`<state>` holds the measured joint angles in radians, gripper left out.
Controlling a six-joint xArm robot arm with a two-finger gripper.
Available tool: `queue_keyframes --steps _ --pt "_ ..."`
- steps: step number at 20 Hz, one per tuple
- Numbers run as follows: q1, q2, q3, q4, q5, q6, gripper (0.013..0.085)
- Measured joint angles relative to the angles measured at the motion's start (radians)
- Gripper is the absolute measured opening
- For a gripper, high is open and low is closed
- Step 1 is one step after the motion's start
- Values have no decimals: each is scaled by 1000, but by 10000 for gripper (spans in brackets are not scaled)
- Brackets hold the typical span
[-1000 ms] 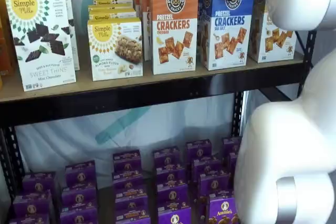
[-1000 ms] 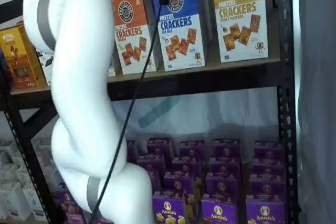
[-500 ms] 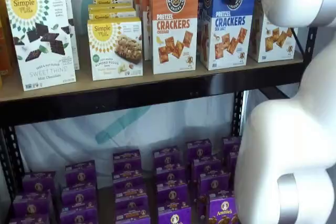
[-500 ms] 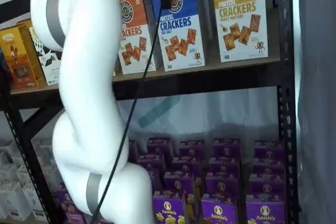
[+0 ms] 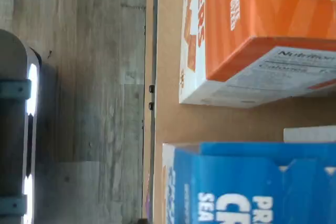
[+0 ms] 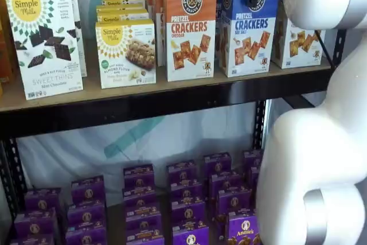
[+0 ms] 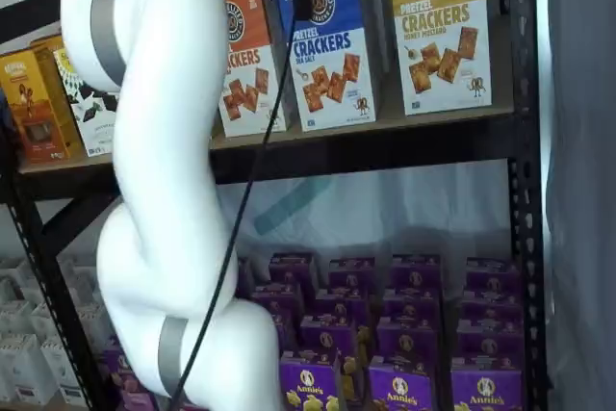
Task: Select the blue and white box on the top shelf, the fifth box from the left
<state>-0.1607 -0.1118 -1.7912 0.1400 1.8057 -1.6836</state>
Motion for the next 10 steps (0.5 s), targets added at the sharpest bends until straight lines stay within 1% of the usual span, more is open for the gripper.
queue_keyframes --steps 1,2,3,4,5,10 --pt "0 -2 3 1 -3 0 770" --pt "-1 -2 3 2 -3 0 770" --pt "-1 -2 2 4 -1 0 730" --pt "-2 -2 1 5 0 0 730" --pt "-2 -1 1 5 1 0 690" --pt "-4 -5 4 7 -3 -1 690"
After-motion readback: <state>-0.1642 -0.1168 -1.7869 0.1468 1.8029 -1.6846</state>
